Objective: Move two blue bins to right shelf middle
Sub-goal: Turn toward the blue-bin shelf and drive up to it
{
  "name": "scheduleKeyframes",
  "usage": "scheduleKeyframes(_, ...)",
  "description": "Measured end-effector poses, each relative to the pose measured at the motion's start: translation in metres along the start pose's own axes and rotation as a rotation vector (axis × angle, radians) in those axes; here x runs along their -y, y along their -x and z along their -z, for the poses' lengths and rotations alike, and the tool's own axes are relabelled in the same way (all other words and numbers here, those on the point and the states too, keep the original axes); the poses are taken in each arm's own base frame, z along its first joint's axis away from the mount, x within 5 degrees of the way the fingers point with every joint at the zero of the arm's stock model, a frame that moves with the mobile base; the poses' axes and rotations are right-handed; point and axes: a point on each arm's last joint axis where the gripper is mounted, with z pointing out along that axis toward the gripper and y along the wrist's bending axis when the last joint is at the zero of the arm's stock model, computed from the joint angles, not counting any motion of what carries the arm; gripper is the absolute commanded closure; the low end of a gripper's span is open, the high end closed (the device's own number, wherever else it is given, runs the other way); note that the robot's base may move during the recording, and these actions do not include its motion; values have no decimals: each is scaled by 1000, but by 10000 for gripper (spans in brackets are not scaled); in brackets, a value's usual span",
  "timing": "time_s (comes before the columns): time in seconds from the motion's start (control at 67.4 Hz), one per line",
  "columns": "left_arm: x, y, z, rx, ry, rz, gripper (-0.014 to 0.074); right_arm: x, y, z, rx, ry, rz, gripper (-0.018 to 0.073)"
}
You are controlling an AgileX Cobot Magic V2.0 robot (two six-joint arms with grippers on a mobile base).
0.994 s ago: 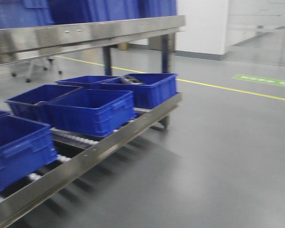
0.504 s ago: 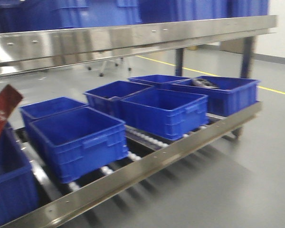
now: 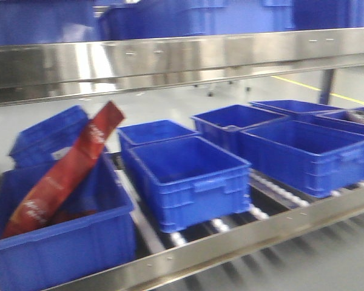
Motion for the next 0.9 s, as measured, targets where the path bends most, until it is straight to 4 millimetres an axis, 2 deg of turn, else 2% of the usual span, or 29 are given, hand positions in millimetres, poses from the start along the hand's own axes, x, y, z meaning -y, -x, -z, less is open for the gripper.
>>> scheduleKeyframes(0.905, 0, 0, 0, -2, 0, 0, 707, 0, 0, 0, 0, 0, -2, 713)
